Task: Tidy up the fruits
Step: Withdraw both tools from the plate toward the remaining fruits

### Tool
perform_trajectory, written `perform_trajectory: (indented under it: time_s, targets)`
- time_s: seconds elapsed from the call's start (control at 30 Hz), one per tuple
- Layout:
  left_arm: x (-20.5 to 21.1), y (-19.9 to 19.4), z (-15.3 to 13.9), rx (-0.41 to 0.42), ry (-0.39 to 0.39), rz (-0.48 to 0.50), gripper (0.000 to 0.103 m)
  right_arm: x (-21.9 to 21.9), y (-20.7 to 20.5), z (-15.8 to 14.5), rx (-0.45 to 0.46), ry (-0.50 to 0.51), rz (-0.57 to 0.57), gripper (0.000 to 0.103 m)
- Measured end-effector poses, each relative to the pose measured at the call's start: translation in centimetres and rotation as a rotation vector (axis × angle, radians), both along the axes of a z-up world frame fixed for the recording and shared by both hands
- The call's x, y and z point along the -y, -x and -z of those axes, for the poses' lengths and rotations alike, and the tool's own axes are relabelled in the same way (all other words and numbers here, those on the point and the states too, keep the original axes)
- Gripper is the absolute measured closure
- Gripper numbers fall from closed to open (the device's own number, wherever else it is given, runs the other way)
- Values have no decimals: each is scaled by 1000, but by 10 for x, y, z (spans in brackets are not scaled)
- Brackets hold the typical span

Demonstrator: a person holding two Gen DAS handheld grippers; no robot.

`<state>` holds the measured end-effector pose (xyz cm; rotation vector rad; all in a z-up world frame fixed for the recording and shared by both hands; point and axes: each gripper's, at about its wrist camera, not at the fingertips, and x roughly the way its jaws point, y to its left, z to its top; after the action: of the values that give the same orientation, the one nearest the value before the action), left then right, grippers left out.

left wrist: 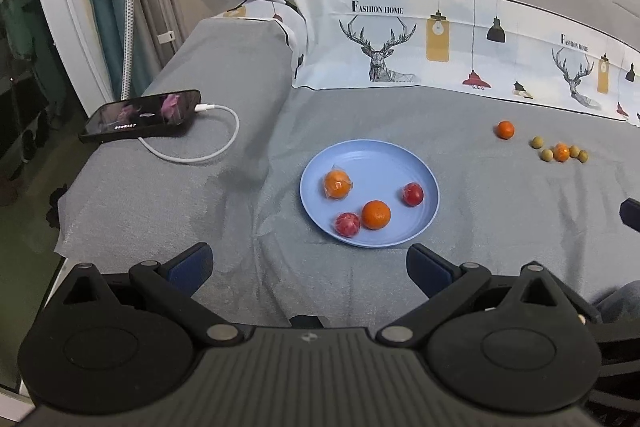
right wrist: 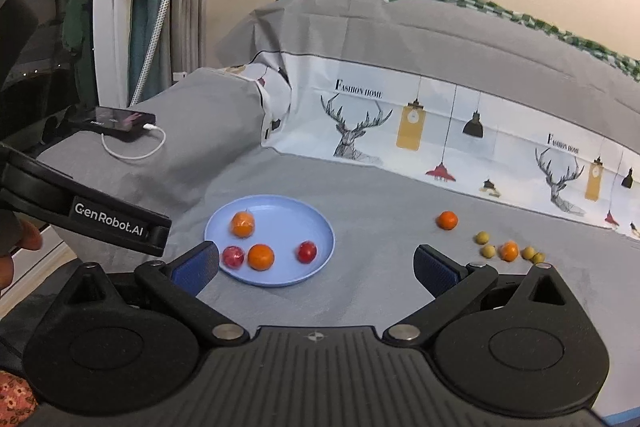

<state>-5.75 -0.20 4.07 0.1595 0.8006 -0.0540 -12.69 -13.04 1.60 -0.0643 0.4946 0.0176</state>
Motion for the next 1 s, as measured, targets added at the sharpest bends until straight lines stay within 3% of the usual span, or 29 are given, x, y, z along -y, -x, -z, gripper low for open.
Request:
perform_trajectory:
  time_s: [0.7,1.0]
  targets:
    - [2,0,3,3,-25,5,0,0,-5,4,-37,-15,4,0]
    - [4,-9,11,-50,-14,21,0,1,-12,9,-59,-21,-3,1]
